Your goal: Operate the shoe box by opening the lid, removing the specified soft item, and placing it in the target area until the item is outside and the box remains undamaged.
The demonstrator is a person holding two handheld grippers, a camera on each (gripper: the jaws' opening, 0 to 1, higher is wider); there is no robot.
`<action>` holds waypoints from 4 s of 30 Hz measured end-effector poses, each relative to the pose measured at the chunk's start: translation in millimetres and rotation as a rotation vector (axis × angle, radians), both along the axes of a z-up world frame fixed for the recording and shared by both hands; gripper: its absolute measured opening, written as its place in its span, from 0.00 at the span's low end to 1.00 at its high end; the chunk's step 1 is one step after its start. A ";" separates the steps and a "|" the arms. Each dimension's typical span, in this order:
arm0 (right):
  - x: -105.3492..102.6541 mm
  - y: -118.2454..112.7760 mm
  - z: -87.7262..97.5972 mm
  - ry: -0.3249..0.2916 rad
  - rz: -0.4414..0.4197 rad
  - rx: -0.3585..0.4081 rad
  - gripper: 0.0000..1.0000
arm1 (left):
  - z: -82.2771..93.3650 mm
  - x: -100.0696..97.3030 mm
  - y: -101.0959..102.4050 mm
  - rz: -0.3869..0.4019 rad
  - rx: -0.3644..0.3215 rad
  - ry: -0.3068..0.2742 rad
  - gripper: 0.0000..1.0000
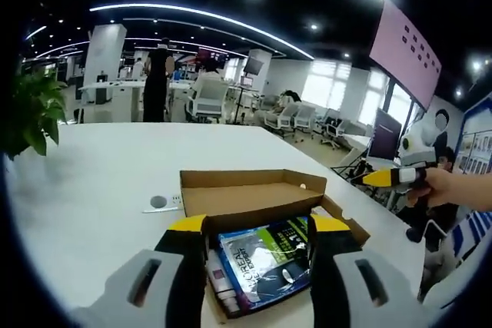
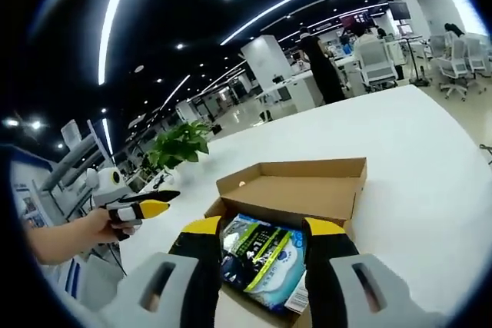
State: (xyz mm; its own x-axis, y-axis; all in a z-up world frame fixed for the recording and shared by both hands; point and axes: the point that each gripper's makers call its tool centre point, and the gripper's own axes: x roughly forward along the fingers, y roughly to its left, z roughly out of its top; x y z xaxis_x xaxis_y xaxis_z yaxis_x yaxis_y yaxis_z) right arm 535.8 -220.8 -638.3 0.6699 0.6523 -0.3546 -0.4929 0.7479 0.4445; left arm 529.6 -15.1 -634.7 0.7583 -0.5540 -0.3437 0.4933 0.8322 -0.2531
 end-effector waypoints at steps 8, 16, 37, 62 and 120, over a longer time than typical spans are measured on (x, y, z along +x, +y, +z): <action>-14.5 1.6 -0.6 0.011 0.007 0.005 0.39 | -2.2 -16.4 -4.3 0.002 -0.013 0.018 0.53; -30.0 -3.0 2.6 0.008 0.004 0.012 0.38 | -2.0 -31.6 -15.1 -0.014 -0.018 0.011 0.53; -48.0 -19.9 12.3 -0.012 -0.050 0.031 0.37 | -2.3 -57.9 -35.9 -0.032 -0.045 0.017 0.56; -62.4 -8.3 -0.9 0.026 -0.006 0.008 0.37 | -19.5 -60.3 -36.7 -0.044 -0.036 0.043 0.78; -43.5 16.6 -32.0 0.092 0.030 0.016 0.34 | -38.3 -48.3 -42.3 -0.066 -0.110 0.098 0.87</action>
State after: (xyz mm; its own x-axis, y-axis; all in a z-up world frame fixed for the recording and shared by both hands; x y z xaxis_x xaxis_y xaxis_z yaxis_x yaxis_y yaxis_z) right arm 492.3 -204.2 -670.4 0.6149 0.6777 -0.4031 -0.4715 0.7258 0.5010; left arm 481.3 -57.4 -673.0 0.6845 -0.6402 -0.3488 0.5147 0.7632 -0.3907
